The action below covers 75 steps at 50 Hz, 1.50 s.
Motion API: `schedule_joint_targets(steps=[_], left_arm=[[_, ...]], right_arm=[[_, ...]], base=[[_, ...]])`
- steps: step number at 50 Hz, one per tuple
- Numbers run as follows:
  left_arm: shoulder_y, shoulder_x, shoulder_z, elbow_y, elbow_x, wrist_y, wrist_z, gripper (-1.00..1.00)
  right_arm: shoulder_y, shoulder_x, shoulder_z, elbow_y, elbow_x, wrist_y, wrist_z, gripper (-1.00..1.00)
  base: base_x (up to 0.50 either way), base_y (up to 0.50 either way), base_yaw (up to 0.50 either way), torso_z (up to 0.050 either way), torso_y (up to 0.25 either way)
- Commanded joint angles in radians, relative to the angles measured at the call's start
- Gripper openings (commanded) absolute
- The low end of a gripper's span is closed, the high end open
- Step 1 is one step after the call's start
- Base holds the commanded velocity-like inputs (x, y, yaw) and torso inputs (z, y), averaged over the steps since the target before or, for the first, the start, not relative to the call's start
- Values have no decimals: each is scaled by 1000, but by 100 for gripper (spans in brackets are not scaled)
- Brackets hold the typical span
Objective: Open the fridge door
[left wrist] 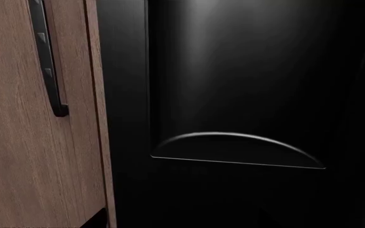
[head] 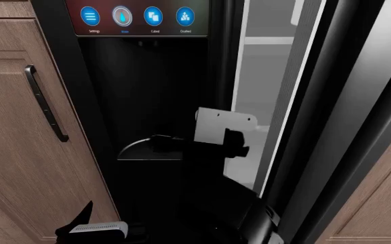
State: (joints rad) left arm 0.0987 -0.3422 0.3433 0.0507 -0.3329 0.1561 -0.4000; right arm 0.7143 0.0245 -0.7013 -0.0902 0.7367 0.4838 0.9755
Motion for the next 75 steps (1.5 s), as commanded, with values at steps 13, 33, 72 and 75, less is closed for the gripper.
schedule_joint_targets(steps=[13, 33, 72, 75], left_arm=[[1, -4, 7, 6, -2, -4, -5, 100], [10, -11, 4, -3, -14, 17, 2, 100], [-8, -3, 21, -49, -33, 42, 33, 100], [-10, -3, 22, -54, -36, 45, 37, 100]], right_arm=[[62, 44, 0, 141, -6, -130, -25, 100], [23, 180, 56, 82, 17, -215, -78, 100], [-247, 623, 355, -275, 166, -279, 54, 100], [-259, 645, 381, -258, 159, -294, 56, 100]], base=[[0, 0, 0, 0, 0], [0, 0, 0, 0, 0], [0, 0, 0, 1, 0], [0, 0, 0, 0, 0]])
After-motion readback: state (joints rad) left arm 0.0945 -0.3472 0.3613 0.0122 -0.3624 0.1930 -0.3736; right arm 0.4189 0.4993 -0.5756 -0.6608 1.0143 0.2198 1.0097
